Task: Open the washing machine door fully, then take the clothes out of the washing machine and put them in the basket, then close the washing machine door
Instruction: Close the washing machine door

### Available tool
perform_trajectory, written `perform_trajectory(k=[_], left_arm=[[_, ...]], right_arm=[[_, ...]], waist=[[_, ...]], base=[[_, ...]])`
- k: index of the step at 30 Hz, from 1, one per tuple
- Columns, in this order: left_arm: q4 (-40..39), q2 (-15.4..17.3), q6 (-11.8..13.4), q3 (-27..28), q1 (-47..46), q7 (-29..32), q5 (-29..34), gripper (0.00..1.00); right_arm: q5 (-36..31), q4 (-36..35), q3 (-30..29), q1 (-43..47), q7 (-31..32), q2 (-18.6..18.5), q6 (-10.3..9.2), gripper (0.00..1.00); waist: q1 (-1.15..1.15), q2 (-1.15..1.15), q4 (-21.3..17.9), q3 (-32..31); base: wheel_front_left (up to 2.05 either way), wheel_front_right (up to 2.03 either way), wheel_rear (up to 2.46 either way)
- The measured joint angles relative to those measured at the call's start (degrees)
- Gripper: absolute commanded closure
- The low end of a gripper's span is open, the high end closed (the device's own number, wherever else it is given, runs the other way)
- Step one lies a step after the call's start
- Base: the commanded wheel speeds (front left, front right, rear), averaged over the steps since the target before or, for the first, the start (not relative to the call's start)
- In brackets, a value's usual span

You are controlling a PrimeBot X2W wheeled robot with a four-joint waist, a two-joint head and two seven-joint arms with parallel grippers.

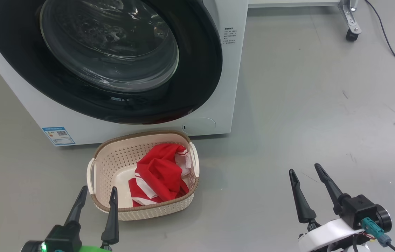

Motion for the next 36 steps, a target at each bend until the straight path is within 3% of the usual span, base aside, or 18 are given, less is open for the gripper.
perform_trajectory(k=[3, 4, 5, 29, 36], left_arm=[[0.09, -0.12, 0.0, 0.03, 0.0, 0.0, 0.01, 0.0], [0.11, -0.2, 0.0, 0.03, 0.0, 0.0, 0.01, 0.0], [0.12, -0.31, 0.0, 0.03, 0.0, 0.0, 0.01, 0.0], [-0.14, -1.07, 0.02, -0.74, -0.19, -0.52, 1.3, 0.0], [-0.99, -1.6, 0.02, -2.16, -1.24, -0.53, 1.8, 0.0]], right_arm=[[0.0, -0.04, 0.0, 0.0, 0.0, 0.02, 0.0, 0.0], [0.0, -0.05, 0.0, 0.0, 0.0, 0.02, 0.0, 0.7], [0.0, -0.08, 0.0, 0.0, 0.0, 0.02, 0.0, 1.0], [-0.08, 0.11, -0.09, -0.34, 0.0, -0.01, 0.52, 1.0], [-0.63, 0.64, -1.02, -3.86, 0.0, -1.99, 0.85, 1.0]], waist=[[0.0, 0.0, -0.01, -0.02], [0.0, 0.0, 0.0, -0.02], [0.0, 0.0, 0.0, -0.03], [0.0, 0.0, 0.68, 1.14], [0.0, 0.0, 2.02, 2.61]], base=[[0.0, 0.0, 0.0], [0.0, 0.0, 0.0], [0.0, 0.0, 0.0], [0.0, 0.0, 0.0], [0.0, 0.0, 0.0]])
